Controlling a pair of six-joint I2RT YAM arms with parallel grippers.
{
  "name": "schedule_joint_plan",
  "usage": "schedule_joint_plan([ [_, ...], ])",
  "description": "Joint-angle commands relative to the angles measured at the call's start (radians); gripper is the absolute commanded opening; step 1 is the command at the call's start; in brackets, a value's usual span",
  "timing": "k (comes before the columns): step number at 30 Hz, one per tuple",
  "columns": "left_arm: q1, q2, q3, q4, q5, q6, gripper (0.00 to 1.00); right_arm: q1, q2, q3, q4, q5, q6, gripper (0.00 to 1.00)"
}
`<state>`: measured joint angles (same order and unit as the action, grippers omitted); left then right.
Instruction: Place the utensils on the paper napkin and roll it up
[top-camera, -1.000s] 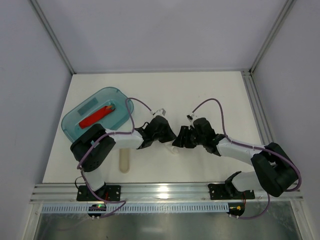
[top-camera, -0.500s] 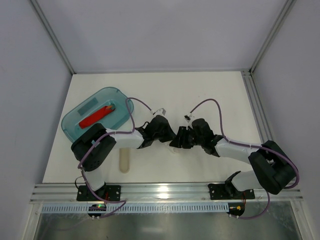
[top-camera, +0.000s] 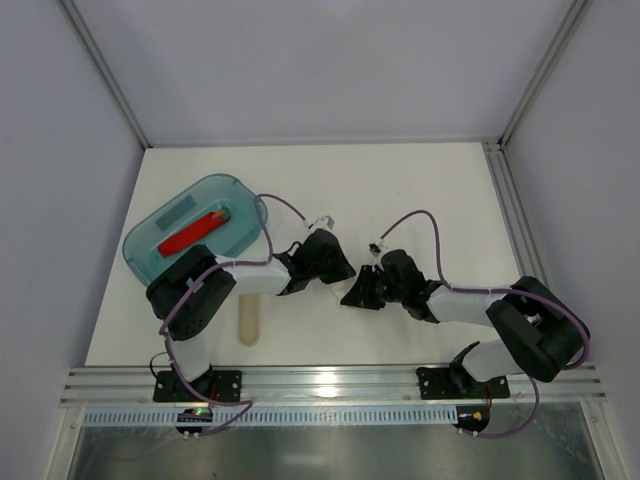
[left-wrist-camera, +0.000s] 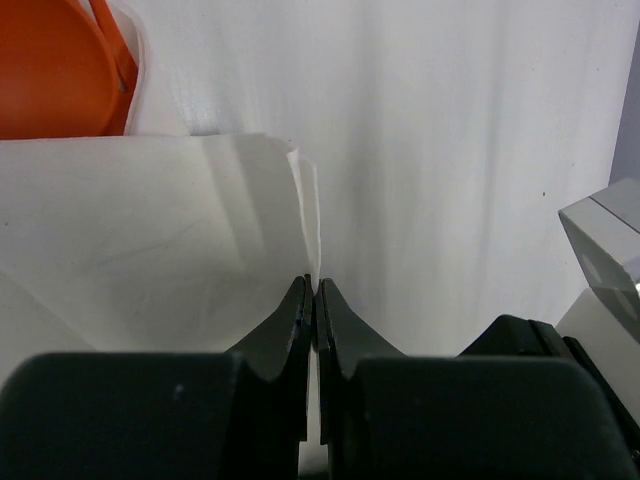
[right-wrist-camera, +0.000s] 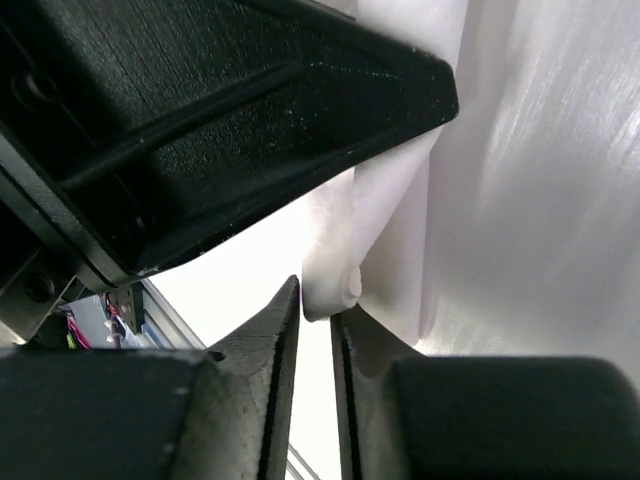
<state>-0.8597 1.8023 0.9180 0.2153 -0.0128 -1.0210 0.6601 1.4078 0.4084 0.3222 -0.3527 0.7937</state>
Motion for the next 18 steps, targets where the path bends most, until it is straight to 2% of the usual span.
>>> schedule_joint_plan([
  [1, 0.001, 0.017, 0.044, 0.010, -0.003, 0.001, 0.06, 0.013, -0.001, -0.016, 0.066, 0.027, 0.055, 0.16],
  [7, 0.001, 0.022, 0.050, 0.006, 0.001, 0.007, 0.06, 0.018, -0.003, -0.033, 0.072, 0.044, 0.087, 0.05],
  [12, 0.001, 0.020, 0.041, 0.004, 0.002, 0.004, 0.07, 0.022, 0.000, -0.036, 0.071, 0.046, 0.088, 0.08],
  [14, 0.001, 0.022, 0.039, 0.004, 0.004, 0.006, 0.07, 0.022, -0.027, -0.027, 0.045, 0.052, 0.073, 0.15],
  [15, 0.001, 0.023, 0.038, 0.006, 0.007, 0.006, 0.07, 0.021, -0.056, -0.017, -0.001, 0.067, 0.065, 0.24],
  [18, 0.001, 0.022, 0.025, 0.024, 0.007, 0.004, 0.08, 0.021, -0.096, 0.012, -0.095, 0.096, 0.052, 0.37],
])
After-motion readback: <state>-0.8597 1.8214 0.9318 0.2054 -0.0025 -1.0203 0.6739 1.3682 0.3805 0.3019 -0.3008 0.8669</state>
